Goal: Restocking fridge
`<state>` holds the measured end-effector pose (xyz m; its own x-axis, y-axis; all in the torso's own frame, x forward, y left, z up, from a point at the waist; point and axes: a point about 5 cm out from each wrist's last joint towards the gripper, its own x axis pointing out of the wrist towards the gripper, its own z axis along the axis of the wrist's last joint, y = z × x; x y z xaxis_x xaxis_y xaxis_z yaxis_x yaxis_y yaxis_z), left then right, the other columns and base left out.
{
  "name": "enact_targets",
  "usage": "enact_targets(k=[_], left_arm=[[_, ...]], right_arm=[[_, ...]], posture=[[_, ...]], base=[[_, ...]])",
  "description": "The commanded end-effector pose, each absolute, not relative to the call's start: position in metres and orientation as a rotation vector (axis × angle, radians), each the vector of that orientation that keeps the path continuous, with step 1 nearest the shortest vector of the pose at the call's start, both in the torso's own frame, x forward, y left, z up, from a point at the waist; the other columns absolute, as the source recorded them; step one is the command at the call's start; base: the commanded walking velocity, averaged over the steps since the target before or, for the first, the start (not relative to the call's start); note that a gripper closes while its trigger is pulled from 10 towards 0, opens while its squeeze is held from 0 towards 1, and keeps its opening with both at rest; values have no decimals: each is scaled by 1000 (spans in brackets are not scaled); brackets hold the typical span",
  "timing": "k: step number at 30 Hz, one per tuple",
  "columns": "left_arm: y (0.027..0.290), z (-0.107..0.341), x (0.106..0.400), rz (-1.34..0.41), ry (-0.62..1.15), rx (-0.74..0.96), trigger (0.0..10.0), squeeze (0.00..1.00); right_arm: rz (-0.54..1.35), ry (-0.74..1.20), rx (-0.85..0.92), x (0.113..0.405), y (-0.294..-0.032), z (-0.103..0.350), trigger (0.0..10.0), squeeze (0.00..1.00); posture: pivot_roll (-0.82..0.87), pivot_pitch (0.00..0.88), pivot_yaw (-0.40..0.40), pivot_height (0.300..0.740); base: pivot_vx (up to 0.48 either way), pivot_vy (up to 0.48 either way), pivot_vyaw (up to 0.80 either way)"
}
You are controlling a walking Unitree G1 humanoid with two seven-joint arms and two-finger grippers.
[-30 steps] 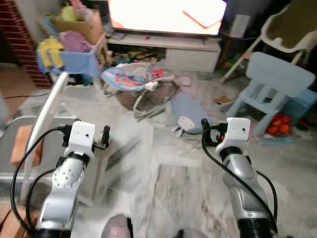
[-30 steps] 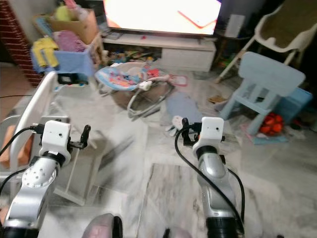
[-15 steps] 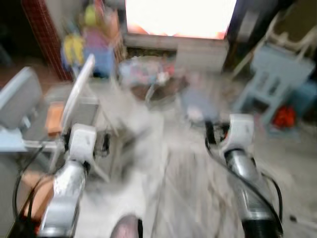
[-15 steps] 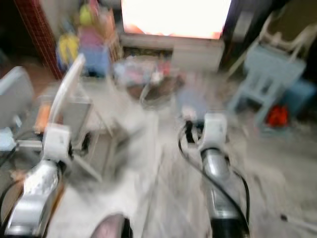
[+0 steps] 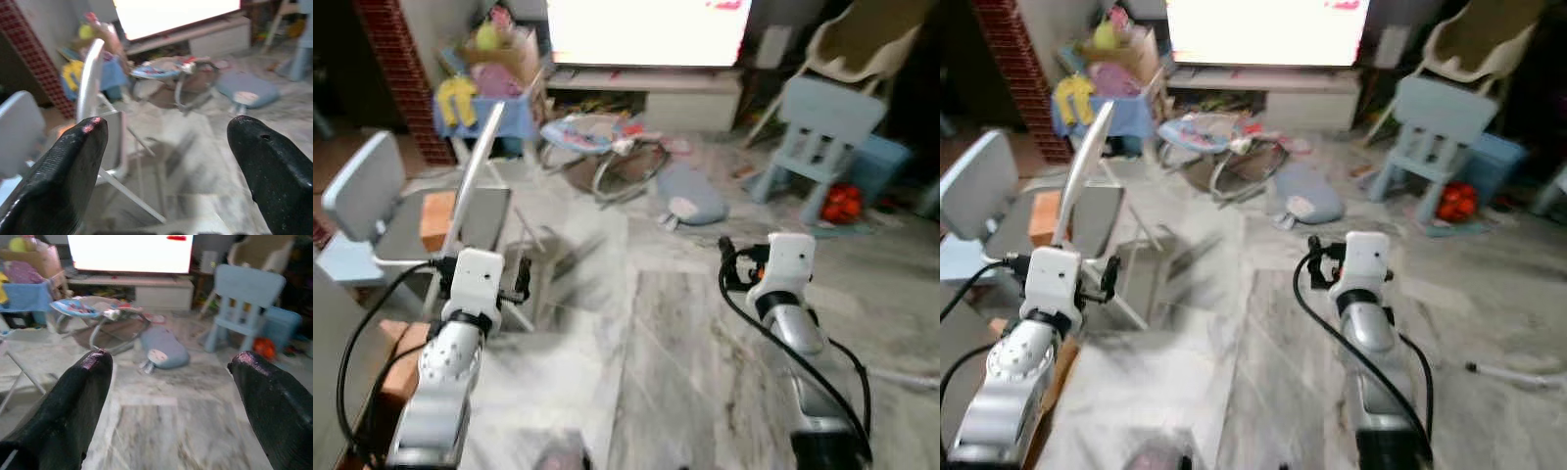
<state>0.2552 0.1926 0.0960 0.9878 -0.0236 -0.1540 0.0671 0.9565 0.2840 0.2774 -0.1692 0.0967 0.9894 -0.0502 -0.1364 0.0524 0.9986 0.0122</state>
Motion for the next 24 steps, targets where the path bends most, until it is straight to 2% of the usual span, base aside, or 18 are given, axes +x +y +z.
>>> enact_targets(k=[1, 13, 21, 24], left_arm=[[193, 101, 257, -47, 136, 288, 10000, 0], [185, 101, 259, -109, 122, 235, 10000, 0], [187, 104, 262, -53, 85, 340, 10000, 0], [187, 100, 261, -76, 134, 302, 10000, 0]], right_arm=[[-43, 117, 19, 281, -166, 102, 10000, 0], [-10, 105, 30, 284, -162, 103, 10000, 0], [9, 109, 39, 283, -154, 101, 10000, 0], [15, 130, 33, 284, -152, 97, 10000, 0]], posture=[[103, 0, -27, 740], [111, 0, -28, 740], [127, 0, -37, 740], [131, 0, -42, 740]], base=[[0, 334, 0], [0, 456, 0], [0, 472, 694], [-182, 406, 433]])
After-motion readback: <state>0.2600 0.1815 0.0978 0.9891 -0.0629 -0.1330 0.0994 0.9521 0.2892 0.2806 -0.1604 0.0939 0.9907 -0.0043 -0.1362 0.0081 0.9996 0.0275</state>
